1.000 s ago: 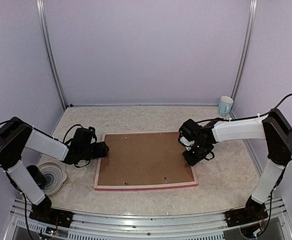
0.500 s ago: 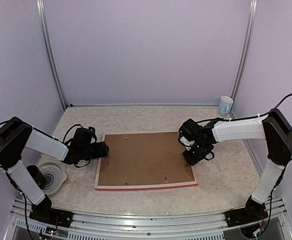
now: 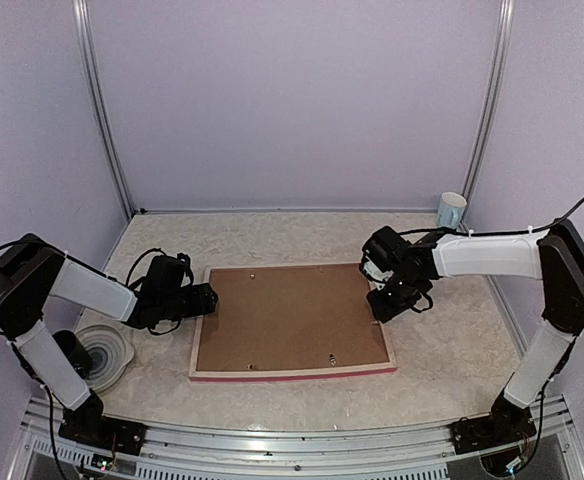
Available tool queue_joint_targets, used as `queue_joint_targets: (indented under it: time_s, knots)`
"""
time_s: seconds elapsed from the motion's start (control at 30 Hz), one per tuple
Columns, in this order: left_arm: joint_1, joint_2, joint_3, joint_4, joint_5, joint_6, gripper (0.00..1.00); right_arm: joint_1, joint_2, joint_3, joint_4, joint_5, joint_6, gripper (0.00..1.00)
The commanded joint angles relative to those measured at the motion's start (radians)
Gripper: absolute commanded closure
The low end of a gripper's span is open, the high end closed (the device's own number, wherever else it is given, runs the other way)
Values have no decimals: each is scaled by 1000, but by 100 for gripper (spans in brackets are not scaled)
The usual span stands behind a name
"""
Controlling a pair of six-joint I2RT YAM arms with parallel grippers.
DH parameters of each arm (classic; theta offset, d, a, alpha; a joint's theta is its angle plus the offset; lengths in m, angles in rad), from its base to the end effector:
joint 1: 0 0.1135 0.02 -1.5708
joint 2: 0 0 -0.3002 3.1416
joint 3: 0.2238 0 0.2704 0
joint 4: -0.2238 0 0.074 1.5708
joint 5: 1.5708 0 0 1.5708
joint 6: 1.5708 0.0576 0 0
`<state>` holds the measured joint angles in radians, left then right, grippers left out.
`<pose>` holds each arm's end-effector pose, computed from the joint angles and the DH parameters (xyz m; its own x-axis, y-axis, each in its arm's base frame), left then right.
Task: Put the photo into the frame
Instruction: Press the fastener onto the backboard.
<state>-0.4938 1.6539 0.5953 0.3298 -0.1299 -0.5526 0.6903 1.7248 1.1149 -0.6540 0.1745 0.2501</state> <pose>0.2891 -0.1471 0.1249 -0.7012 -0.2137 -0.6802 0.0198 0.9478 -0.3181 0.2809 0.2190 0.1837 -0.8574 -0.3919 -0.3337 -0.3865 0.9183 -0.0856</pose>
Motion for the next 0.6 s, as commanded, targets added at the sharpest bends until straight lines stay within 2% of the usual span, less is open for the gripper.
queue_joint_targets:
  time_s: [0.0,0.57]
  knots:
    - [10,-3,-12,-11,19,-12,22,-33,-80,25,2,-19,41,57]
    - [11,-19,-17,-11,22,-12,22,-46,-18,-94,132,-101,135,57]
